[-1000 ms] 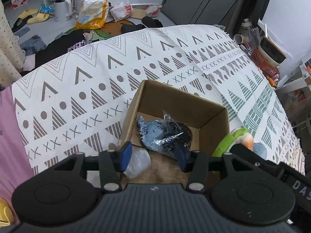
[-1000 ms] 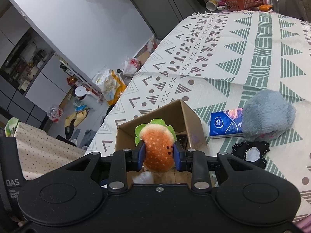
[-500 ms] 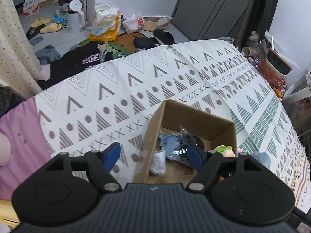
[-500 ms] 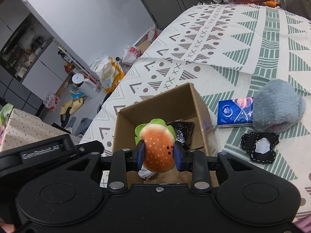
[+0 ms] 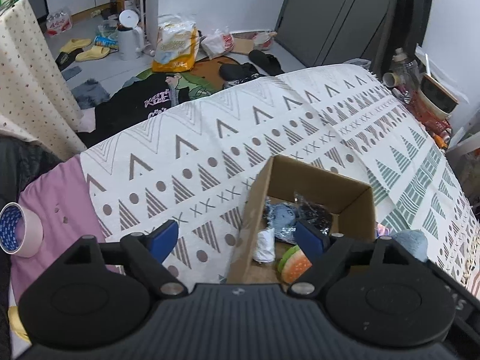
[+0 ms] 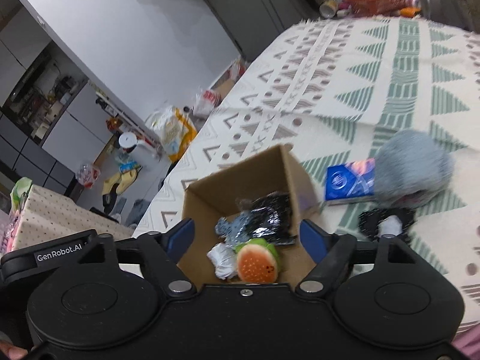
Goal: Organize soft objects
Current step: 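Open the left gripper inside the box while the right gripper drops the burger plush in, then move both grippers back toward the grey plush and blue tissue pack, then close the right gripper on the grey plush while the left gripper reaches it too, then lift the grey plush with both grippers and carry it over the box, then open both grippers to drop the grey plush into the box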
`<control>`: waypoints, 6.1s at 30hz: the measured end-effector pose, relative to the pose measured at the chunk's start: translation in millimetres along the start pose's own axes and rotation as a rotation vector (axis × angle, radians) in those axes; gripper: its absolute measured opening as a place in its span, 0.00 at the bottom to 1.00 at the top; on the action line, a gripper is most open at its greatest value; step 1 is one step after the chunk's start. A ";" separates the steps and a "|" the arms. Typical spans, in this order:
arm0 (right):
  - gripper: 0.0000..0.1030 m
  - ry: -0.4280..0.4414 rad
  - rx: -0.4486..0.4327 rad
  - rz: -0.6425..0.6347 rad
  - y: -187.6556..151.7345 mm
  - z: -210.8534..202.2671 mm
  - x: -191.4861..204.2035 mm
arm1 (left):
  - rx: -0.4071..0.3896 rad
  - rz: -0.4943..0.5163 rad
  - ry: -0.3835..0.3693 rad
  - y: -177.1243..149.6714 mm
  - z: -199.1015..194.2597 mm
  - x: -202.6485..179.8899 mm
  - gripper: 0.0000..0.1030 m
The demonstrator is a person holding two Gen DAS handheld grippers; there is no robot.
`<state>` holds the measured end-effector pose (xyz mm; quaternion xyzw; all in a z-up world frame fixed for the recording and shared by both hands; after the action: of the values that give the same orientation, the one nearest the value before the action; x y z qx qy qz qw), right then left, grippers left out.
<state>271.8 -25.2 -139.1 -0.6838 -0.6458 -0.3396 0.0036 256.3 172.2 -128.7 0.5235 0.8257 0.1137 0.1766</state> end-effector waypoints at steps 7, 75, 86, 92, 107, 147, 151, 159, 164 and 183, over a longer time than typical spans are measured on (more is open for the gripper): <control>0.93 -0.047 -0.096 -0.012 8.6 -40.0 -27.3 | -0.031 -0.004 -0.066 -8.8 -11.1 -20.0 0.99; 0.41 0.128 -0.038 0.459 40.8 -6.9 -246.3 | 0.036 0.309 -0.092 -24.6 111.7 -279.3 0.46; 0.41 0.137 -0.021 0.506 48.1 11.2 -261.8 | 0.128 0.256 -0.062 -30.7 143.6 -273.4 0.46; 0.41 0.154 -0.006 0.513 44.8 10.0 -257.9 | 0.169 0.219 -0.101 -47.8 133.7 -265.3 0.46; 0.41 0.151 0.113 0.517 16.8 7.7 -246.2 | 0.223 0.102 -0.190 -85.0 119.5 -238.7 0.38; 0.19 0.152 -0.024 0.277 8.2 -50.8 -91.5 | 0.078 0.014 -0.311 -51.4 3.8 -130.7 0.27; 0.19 0.153 -0.012 0.258 4.2 -45.0 -69.9 | 0.069 -0.014 -0.314 -45.1 -0.2 -108.3 0.27; 0.19 0.126 0.015 0.214 -7.7 -27.7 -34.6 | 0.070 -0.057 -0.314 -39.6 4.1 -67.4 0.27; 0.19 0.107 0.042 0.199 -17.9 -12.7 -19.2 | 0.089 -0.071 -0.301 -37.9 14.0 -44.6 0.27; 0.47 0.045 0.112 0.163 -38.8 6.5 -3.1 | 0.078 -0.091 -0.246 -25.0 19.0 -8.7 0.45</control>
<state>240.6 -18.6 -162.4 -0.7251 -0.6057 -0.3167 0.0839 246.8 153.8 -153.8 0.5017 0.8247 0.0084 0.2610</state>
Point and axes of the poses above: each gripper's, at about its wrist camera, not at the fingertips, and z roughly the way its jaws point, x to its left, y to its top, the point moved 6 cm from there along z, roughly the way its jaws point, and after that the axes turned 7 degrees about x, right-handed, at the moved point
